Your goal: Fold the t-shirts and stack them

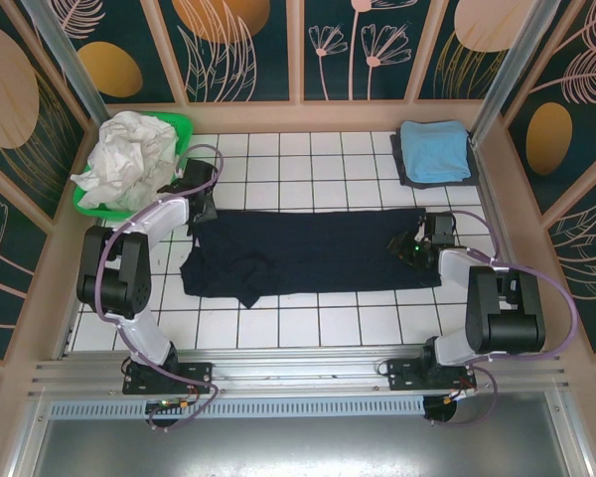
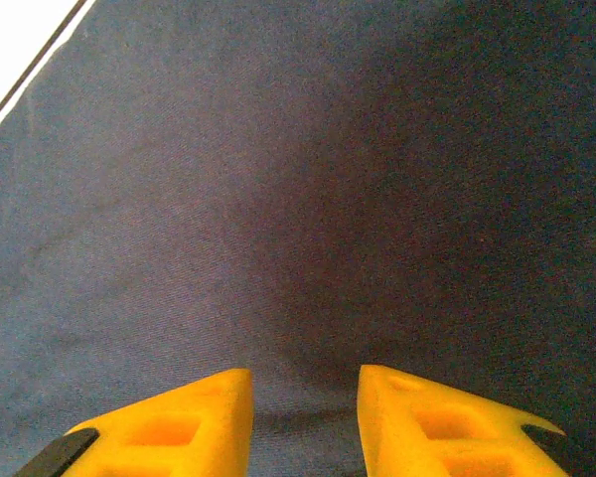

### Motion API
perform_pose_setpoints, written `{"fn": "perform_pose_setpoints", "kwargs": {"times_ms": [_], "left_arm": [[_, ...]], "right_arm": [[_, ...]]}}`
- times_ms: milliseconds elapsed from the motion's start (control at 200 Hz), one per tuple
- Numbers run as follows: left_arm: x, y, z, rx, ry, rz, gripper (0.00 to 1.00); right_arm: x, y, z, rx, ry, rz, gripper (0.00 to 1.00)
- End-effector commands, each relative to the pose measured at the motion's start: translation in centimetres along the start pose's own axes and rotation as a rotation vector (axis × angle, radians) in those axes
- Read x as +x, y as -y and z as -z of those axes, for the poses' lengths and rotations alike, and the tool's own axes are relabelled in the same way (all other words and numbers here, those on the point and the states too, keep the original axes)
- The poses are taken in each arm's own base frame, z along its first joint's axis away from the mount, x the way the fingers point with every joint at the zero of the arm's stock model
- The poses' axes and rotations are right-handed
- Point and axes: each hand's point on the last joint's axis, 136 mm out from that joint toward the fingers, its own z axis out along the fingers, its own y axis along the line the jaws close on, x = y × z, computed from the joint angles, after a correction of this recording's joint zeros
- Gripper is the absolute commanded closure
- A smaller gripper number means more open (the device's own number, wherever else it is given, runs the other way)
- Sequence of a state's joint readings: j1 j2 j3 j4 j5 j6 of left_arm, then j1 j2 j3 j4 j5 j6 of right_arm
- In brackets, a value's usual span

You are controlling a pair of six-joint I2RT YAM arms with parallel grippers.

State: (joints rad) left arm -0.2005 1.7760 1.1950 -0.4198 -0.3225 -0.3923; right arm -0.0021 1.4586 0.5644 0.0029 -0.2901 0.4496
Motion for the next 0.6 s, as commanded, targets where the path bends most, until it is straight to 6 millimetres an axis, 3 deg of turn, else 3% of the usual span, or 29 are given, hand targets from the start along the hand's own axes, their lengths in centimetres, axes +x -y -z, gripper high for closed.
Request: {"fn": "perform_pose_setpoints", "kwargs": {"times_ms": [0,35,130,175,195,320,425,596], "left_arm": [[-0.9,-1.2,-0.7,-0.054,-0.004,-0.013,1.0],[-0.7,-1.3,-1.1,-0.058,-0.013,-0.015,1.0],[-0.2,-1.4,-2.0,-0.068,-0.033,-0.014,0.81],[0.0,-1.4,-2.2,-0.067,-0.039,-0.011,0.59],[0.1,-1.3,-2.2,-0.062,-0.04,-0.009,0.54],[0.6,-0.8,-0.7,0.009,-0.029,0.032,0.53],[2.2,-0.6,0.8,0.093,-0.019,0.081,0.51],[5.9,-0.1,-0.4,0.153,-0.082,0.099,0.52]], "right_arm": [[3.1,2.6,-0.7,0.076,-0.101,-0.022,0.65],[3.1,2.6,-0.7,0.076,-0.102,-0.022,0.65],[3.1,2.5,-0.7,0.074,-0.102,-0.02,0.65],[3.1,2.5,-0.7,0.073,-0.103,-0.017,0.65],[3.1,2.5,-0.7,0.074,-0.104,-0.018,0.65],[3.0,2.4,-0.5,0.074,-0.098,-0.012,0.65],[3.0,2.4,-0.5,0.074,-0.097,-0.012,0.65],[2.9,2.2,-0.6,0.067,-0.1,-0.01,0.65]]}}
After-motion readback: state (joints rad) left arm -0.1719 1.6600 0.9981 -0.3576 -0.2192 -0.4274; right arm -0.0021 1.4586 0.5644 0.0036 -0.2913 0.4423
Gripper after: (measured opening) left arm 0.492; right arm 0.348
